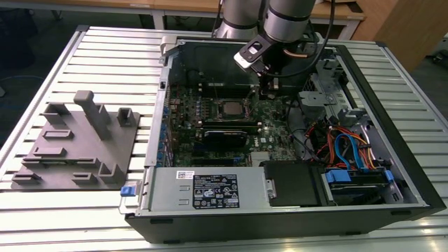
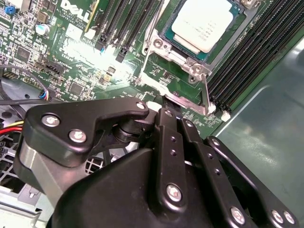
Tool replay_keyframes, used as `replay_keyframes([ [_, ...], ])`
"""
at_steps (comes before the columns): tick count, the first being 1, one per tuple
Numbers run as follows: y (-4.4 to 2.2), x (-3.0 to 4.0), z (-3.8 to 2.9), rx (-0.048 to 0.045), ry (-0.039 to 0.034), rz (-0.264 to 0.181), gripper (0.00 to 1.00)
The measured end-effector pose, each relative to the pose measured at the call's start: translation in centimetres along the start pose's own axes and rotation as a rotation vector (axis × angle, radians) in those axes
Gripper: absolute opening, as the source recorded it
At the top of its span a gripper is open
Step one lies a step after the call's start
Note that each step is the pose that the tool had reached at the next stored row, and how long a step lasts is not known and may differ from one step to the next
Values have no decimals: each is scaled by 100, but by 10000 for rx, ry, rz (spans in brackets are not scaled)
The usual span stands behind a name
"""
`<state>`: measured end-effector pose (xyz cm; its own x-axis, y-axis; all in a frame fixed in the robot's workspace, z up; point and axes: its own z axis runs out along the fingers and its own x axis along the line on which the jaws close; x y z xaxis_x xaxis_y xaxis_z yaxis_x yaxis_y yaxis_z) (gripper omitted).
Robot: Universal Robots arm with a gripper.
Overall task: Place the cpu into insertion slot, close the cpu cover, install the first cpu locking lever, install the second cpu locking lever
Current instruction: 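Close the cpu cover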
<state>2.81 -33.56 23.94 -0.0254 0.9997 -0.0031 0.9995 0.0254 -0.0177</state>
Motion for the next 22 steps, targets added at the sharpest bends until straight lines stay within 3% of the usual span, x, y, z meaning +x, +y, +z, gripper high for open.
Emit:
replay_keyframes([
  [2, -48, 1, 2, 0, 1, 1, 10],
  [22, -101, 3, 3, 0, 0, 1, 10],
])
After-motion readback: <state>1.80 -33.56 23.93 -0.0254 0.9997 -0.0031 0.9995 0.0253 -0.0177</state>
